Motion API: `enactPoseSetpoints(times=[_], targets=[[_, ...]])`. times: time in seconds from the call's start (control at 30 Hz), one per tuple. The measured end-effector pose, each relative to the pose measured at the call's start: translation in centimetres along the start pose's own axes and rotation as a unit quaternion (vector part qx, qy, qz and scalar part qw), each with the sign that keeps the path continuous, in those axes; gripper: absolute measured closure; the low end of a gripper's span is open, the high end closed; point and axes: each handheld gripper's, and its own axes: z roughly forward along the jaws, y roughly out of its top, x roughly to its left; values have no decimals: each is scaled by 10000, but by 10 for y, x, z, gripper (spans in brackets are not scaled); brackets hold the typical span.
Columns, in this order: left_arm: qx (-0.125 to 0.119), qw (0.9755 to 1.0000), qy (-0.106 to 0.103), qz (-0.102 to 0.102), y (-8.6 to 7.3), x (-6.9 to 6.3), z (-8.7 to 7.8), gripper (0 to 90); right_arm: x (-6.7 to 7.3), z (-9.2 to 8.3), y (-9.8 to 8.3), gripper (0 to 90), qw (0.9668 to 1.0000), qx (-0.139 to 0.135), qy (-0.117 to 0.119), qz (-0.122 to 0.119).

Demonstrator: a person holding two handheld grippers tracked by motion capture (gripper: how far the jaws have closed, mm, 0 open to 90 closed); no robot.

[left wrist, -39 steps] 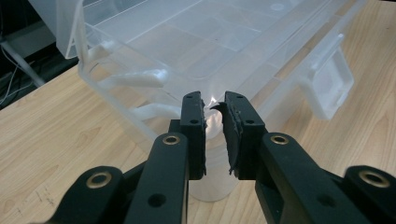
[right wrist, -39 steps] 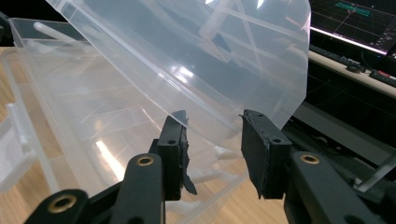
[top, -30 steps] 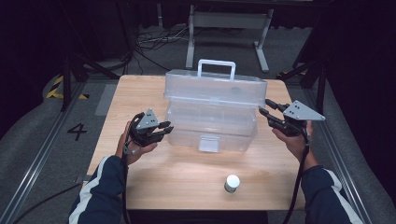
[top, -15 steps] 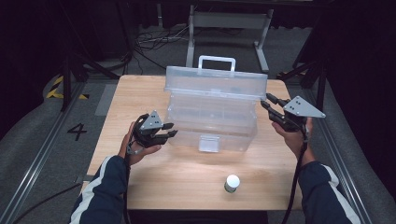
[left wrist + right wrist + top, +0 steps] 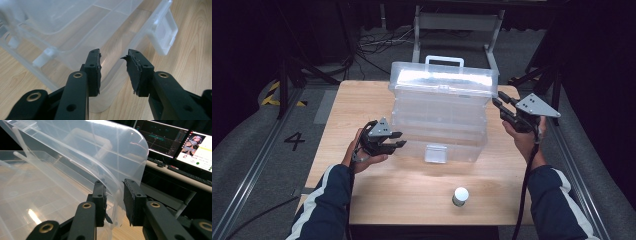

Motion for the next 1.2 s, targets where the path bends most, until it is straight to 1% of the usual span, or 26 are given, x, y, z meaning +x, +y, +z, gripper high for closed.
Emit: enactPoseSetpoints(times=[0.03,0.07,0.1,0.27,0.33,0.37,0.43,0.47,0.53,0.6,0.73,0.8,0.83,0.93,1.0,1.07,1.13,1.17,1.2], targets=[[0,10000,0,0,0,0,0,631,0,0,0,727,10000,0,0,0],[52,10000,-39,64,2,0,2,627,0,2,2,730,10000,7,-27,34],[65,9999,-53,81,2,0,3,620,-1,3,3,731,10000,20,-55,49],[96,9998,-114,122,2,2,4,628,-4,7,7,736,9999,46,-82,82],[152,9996,-221,113,4,4,6,625,-4,8,8,738,9999,31,-119,108],[212,9994,-228,129,5,4,8,618,-5,9,8,738,9998,21,-124,136],[267,9992,-228,191,5,4,11,604,-5,11,9,743,9997,22,-187,125],[274,9992,-227,188,6,3,12,600,-5,12,10,745,9997,18,-214,121],[409,9986,-267,214,5,3,16,606,-4,13,11,750,9996,23,-273,83],[384,9986,-252,266,5,2,16,613,-4,14,12,755,9995,29,-311,54],[372,9986,-298,227,5,2,17,621,-4,16,14,769,9991,65,-400,-75],[382,9983,-372,229,5,1,16,633,-4,16,15,773,9990,86,-412,-147],[398,9980,-423,267,5,1,15,643,-4,17,16,776,9990,98,-391,-180],[407,9979,-424,265,5,1,15,653,-5,18,17,780,9989,114,-392,-231],[429,9979,-408,271,6,1,15,653,-4,19,18,787,9985,157,-425,-320],[462,9978,-385,290,6,0,15,653,-4,20,18,788,9985,155,-429,-313],[523,9973,-320,398,7,-1,15,655,-5,20,18,791,9983,171,-439,-340],[585,9969,-246,476,7,-3,16,671,-6,21,19,795,9981,182,-449,-378],[603,9966,-226,505,7,-3,16,671,-6,21,19,795,9981,182,-449,-378]])
